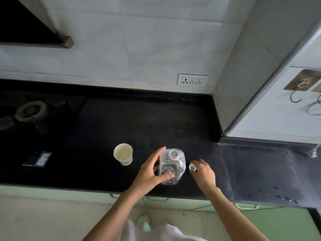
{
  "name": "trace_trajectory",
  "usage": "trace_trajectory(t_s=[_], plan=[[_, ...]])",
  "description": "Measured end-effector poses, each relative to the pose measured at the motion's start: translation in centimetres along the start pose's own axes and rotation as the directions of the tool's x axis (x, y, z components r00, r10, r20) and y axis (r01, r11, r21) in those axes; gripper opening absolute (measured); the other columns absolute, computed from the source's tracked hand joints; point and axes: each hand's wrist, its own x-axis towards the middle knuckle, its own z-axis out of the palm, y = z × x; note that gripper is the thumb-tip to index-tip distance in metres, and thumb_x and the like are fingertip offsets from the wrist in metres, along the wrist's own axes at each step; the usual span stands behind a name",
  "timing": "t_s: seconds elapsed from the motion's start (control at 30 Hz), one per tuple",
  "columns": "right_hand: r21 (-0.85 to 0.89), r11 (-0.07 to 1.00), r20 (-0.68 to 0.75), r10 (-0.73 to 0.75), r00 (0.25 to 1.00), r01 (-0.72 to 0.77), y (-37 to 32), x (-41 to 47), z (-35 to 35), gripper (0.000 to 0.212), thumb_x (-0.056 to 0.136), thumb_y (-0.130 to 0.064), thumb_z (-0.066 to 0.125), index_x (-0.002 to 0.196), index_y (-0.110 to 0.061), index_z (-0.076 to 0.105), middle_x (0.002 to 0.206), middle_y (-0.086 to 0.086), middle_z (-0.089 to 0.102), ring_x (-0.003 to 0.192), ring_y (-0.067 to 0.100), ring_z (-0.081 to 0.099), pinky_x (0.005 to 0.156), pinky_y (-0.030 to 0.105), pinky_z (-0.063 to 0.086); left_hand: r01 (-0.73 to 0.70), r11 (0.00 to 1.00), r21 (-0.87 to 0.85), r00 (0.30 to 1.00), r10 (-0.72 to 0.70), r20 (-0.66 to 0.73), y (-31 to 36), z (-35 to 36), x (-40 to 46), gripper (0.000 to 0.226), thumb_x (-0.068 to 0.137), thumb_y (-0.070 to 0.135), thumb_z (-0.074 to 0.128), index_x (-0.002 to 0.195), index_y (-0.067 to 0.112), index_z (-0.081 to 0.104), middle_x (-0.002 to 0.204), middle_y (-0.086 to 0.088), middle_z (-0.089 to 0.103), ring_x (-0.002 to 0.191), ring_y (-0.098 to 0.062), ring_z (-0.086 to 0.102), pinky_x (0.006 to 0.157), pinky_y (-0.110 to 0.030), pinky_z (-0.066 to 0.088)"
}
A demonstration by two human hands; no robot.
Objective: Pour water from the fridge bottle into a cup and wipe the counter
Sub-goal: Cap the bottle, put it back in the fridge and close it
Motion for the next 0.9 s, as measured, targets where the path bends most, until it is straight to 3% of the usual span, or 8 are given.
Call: trace_trajectory(t_s=[0.1,0.3,0.5,0.7,0.9], plan=[[0.239,0.971,-0.079,0.022,0.997,-0.002,-0.6,-0.3,-1.9,0.026,0.083,-0.018,0.068,0.109,-0.021,0.068,0.102,0.0,0.059,0.088,0.024,0.063,0.066,0.026,0.041,0.002,1.0,-0.006,1.0,-0.002,0.004,0.1,0.1,0.0,0.083,0.069,0.032,0.084,0.137,0.049,0.039,0.14,0.019,0.046,0.129,0.0,0.045,0.107,-0.035,0.044],[0.539,0.822,-0.129,-0.135,0.982,0.184,-4.2,-2.9,-10.1,0.035,0.077,-0.007,0.076,0.106,-0.021,0.063,0.097,-0.008,0.062,0.083,0.0,0.064,0.073,0.011,0.052,0.004,0.998,-0.06,1.0,-0.004,0.008,0.1,0.1,0.1,0.083,0.07,0.02,0.086,0.136,0.045,0.042,0.139,0.011,0.049,0.126,-0.008,0.051,0.1,-0.028,0.049],[0.41,0.828,-0.102,-0.374,0.922,0.382,-6.8,-3.8,-12.9,0.029,0.074,-0.007,0.079,0.1,-0.013,0.069,0.098,-0.006,0.06,0.081,0.008,0.064,0.072,0.016,0.054,0.004,0.997,-0.079,1.0,-0.003,0.011,0.1,0.1,0.0,0.083,0.069,0.021,0.086,0.134,0.049,0.043,0.137,0.012,0.05,0.125,-0.009,0.052,0.099,-0.03,0.05],[0.257,0.856,-0.091,-0.441,0.893,0.449,-8.4,-3.2,-13.1,0.039,0.077,-0.011,0.077,0.114,-0.017,0.065,0.101,-0.01,0.056,0.08,0.007,0.061,0.074,0.024,0.055,0.005,0.998,-0.055,1.0,-0.003,0.023,0.2,0.0,0.0,0.082,0.072,0.024,0.084,0.137,0.046,0.04,0.14,0.012,0.048,0.128,-0.007,0.049,0.102,-0.034,0.048],[0.298,0.826,-0.04,-0.489,0.871,0.478,-9.8,-2.9,-14.3,0.038,0.077,-0.01,0.078,0.113,-0.014,0.066,0.104,-0.004,0.063,0.093,0.009,0.064,0.087,0.021,0.053,0.003,0.999,-0.033,1.0,-0.002,0.025,0.3,-0.1,0.1,0.082,0.071,0.03,0.083,0.137,0.048,0.039,0.14,0.016,0.047,0.128,-0.005,0.048,0.104,-0.037,0.047]])
